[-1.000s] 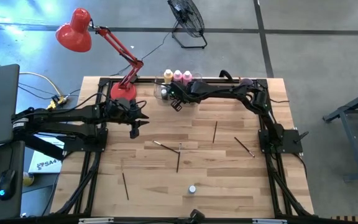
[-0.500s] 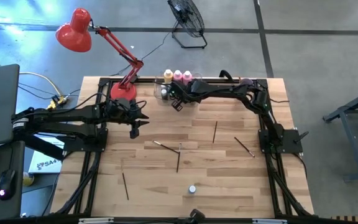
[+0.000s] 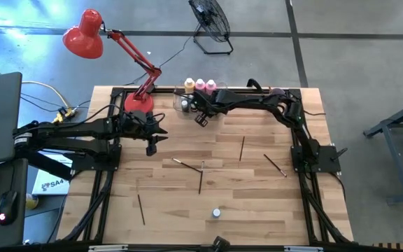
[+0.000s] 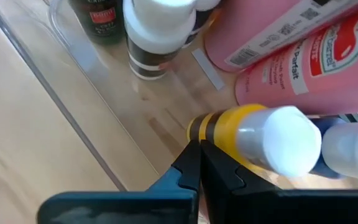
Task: Pick & Place Paint Supplies
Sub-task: Put the small yellow paint bottle into the transparent bin
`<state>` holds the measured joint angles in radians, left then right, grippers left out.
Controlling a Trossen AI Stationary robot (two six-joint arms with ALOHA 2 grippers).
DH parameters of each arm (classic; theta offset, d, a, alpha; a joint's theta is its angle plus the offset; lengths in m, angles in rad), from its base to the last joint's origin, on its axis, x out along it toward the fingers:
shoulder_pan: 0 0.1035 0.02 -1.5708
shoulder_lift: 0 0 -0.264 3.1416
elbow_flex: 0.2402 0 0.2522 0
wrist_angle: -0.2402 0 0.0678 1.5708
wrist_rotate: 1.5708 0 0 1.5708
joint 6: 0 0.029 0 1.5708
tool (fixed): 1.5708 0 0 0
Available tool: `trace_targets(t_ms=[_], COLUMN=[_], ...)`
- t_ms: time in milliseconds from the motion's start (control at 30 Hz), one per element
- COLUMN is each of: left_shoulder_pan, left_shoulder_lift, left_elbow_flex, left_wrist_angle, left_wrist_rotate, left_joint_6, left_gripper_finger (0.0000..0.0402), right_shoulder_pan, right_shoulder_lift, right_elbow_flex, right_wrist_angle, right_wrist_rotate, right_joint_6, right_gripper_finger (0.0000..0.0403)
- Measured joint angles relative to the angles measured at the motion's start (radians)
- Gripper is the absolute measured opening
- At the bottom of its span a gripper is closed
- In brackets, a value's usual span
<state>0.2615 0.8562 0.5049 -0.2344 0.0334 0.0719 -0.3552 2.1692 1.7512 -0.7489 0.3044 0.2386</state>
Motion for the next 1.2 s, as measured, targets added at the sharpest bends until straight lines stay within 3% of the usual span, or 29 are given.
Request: trace_targets(t_ms=[600, 1000, 1200], left_shoulder_pan=[0.0, 0.0, 0.0], left_shoulder_lift=[0.0, 0.0, 0.0], left_elbow_flex=[0.0, 0.0, 0.0], left_wrist_angle=[0.0, 0.0, 0.0], left_wrist_rotate=[-0.001, -0.001, -0.001], left_joint_6=[-0.002, -0.003, -0.003], left_gripper_finger=[0.0102, 0.0102, 0.0102], right_shoulder_pan=[0.008, 0.009, 0.002], right_shoulder_lift=[-0.037, -0.048, -0.048], right_elbow_flex=[0.0, 0.0, 0.0], right_wrist_angle=[-0.04, -0.074, -0.055], right_wrist_rotate=[-0.052, 0.02, 0.004], right_joint_6=[-0.102, -0.105, -0.111], right_gripper_finger=[0.0002, 0.0002, 0.0002])
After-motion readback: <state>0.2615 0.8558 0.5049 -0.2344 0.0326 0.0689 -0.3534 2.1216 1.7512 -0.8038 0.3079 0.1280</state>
